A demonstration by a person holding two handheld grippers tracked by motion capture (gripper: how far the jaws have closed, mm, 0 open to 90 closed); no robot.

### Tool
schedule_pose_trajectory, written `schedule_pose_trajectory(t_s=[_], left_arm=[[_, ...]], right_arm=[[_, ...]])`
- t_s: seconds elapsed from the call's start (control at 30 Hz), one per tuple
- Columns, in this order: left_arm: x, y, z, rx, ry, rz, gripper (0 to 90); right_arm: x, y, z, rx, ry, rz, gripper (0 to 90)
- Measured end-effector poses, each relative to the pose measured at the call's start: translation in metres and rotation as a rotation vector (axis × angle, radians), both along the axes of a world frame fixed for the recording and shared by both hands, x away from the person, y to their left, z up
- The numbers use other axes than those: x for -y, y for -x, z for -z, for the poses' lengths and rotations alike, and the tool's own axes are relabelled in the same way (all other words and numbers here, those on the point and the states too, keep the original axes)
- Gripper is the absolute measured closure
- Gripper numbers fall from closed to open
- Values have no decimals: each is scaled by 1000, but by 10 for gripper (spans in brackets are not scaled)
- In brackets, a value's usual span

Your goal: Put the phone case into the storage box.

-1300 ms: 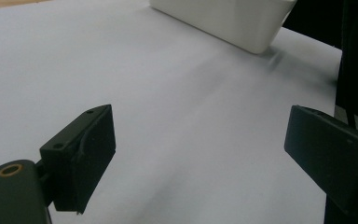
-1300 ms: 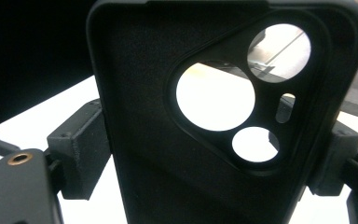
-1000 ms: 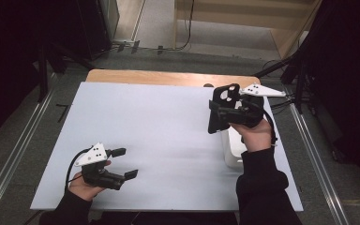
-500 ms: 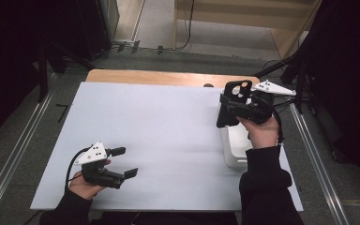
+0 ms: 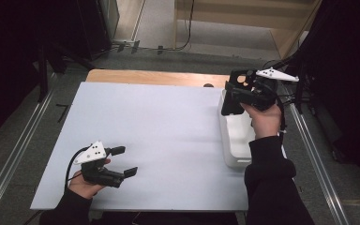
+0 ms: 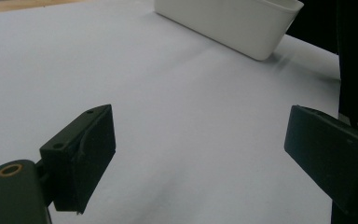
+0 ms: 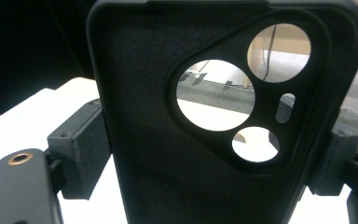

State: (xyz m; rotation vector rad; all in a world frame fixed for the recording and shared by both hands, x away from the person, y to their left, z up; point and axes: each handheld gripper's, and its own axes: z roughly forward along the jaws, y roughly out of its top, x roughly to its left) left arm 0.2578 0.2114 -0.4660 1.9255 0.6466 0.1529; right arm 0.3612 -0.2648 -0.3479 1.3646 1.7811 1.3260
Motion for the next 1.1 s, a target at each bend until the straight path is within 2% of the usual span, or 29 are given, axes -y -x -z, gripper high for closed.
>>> schedule_pose_trajectory(t_s=[0.17,0.3,0.43,0.63,0.8,1.1], left_arm=[[0,0,0,5,-1,-4,88],[0,0,0,5,3,-4,88],[0,-1,0,0,15,-7,88],[1,-1,1,0,9,-3,88],[1,-2,1,-6,8,-4,88],[1,-2,1,-2,6,-5,88]], right_arm=[[3,-10,-2,-8,22,17,143],[7,-17,-1,-1,4,34,143],[11,-26,0,-3,7,49,143],[17,-39,4,-15,4,71,143],[18,-48,6,-4,7,87,143],[18,-69,10,-28,25,124,143]])
